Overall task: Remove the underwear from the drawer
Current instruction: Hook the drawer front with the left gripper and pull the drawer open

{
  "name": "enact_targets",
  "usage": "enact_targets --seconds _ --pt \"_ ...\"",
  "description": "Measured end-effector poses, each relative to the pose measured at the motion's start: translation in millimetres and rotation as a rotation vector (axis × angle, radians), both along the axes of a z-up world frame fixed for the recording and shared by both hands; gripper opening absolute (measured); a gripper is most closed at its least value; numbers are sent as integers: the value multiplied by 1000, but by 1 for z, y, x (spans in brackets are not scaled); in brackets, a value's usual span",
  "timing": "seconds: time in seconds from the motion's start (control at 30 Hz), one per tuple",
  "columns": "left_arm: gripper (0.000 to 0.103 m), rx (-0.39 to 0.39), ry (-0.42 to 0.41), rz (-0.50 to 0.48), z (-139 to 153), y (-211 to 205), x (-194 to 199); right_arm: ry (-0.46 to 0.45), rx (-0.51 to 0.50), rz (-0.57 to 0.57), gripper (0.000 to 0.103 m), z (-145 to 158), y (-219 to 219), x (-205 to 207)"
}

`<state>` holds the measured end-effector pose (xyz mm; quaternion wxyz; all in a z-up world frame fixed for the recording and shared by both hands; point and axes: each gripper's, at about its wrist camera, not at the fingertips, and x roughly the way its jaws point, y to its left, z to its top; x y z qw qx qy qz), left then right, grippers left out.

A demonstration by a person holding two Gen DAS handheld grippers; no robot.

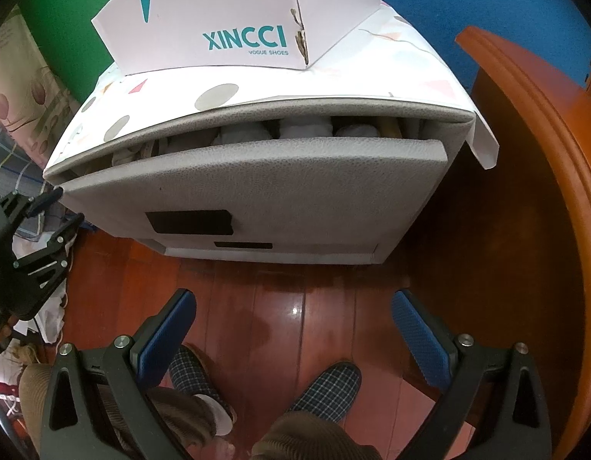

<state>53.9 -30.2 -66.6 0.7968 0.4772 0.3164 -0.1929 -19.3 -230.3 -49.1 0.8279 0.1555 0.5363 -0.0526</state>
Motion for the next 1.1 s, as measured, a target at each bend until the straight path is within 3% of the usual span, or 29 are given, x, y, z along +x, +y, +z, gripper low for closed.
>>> enact_targets --seconds 0.27,0.53,0.87,1.1 --pt "46 30 4 -59 -4 -7 3 4 9 -4 101 0 -1 0" --pt "61 77 2 -75 -16 -15 15 6 18 -8 101 -1 -1 2" --pt "76 86 25 -88 -24 -18 20 2 34 -19 101 -2 -4 1" --pt "76 36 101 -54 -14 -19 23 -4 36 -21 101 -1 -4 0"
